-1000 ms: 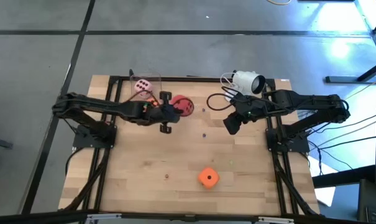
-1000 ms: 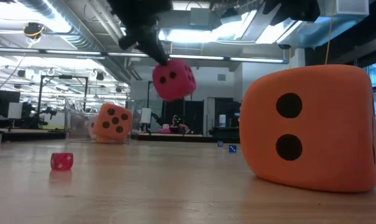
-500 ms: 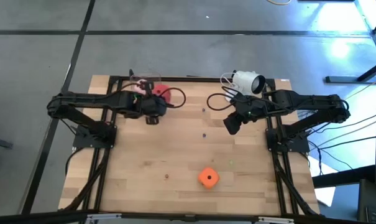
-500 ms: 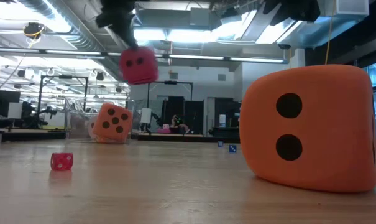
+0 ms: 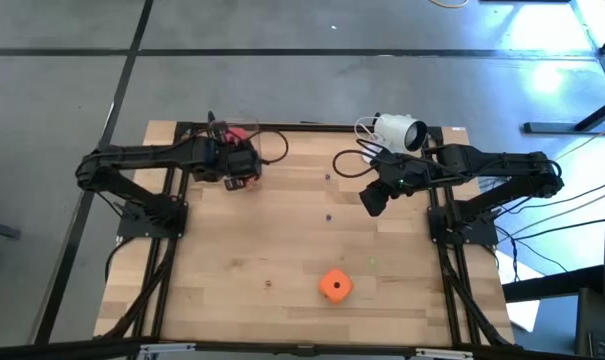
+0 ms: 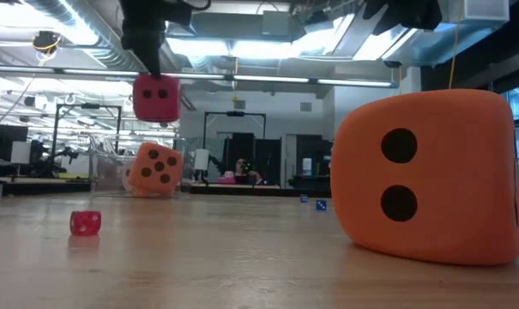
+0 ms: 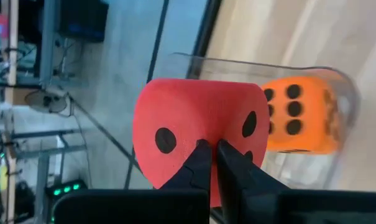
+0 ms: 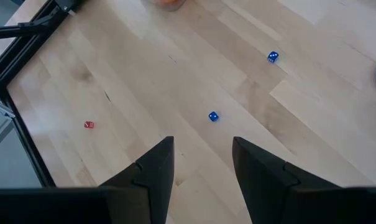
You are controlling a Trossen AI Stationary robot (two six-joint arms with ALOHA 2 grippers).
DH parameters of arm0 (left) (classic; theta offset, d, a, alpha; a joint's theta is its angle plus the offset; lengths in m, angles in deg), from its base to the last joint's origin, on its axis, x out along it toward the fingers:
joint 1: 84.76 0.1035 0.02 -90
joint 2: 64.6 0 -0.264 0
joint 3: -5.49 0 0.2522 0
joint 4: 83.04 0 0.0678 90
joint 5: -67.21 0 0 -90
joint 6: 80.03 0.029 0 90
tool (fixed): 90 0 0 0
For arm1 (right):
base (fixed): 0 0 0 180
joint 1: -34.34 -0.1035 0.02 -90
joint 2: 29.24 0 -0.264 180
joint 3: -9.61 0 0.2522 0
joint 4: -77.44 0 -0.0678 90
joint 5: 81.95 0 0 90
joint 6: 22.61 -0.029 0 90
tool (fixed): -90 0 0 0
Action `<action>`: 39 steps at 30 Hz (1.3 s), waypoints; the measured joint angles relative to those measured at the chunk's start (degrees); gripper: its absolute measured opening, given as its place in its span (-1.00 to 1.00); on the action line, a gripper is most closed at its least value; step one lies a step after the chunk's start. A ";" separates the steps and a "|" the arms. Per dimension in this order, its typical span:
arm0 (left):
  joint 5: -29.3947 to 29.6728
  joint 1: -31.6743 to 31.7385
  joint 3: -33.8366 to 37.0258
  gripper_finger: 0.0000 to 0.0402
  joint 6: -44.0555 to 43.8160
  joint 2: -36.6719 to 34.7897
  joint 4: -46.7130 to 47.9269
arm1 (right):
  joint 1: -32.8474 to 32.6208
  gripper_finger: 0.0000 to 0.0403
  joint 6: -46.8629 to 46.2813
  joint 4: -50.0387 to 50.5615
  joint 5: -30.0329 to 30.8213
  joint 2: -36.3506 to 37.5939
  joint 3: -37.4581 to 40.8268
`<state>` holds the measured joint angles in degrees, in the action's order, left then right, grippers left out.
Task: Pick & Place Dice
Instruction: Put the large red dice into the transparent bin, then put the bottom small blue dice into the transparent bin
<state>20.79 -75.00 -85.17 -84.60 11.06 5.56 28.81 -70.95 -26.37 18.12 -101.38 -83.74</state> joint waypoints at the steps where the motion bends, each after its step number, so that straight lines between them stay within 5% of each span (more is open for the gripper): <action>1: 0.40 0.72 0.00 -0.99 0.29 0.00 -0.26 | -0.01 -0.19 0.00 0.00 0.00 0.00 0.00; 22: -9.00 16.43 11.39 -0.99 20.57 0.09 -29.64 | -1.24 -0.19 -0.13 -1.65 -0.40 0.00 0.00; 39: -11.18 18.43 11.87 -0.99 20.18 0.72 -30.43 | -3.21 -0.19 -1.98 -1.97 0.88 0.00 0.00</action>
<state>9.61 -56.58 -73.30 -64.42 11.78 -24.87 25.60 -72.93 -28.34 19.00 -101.38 -83.74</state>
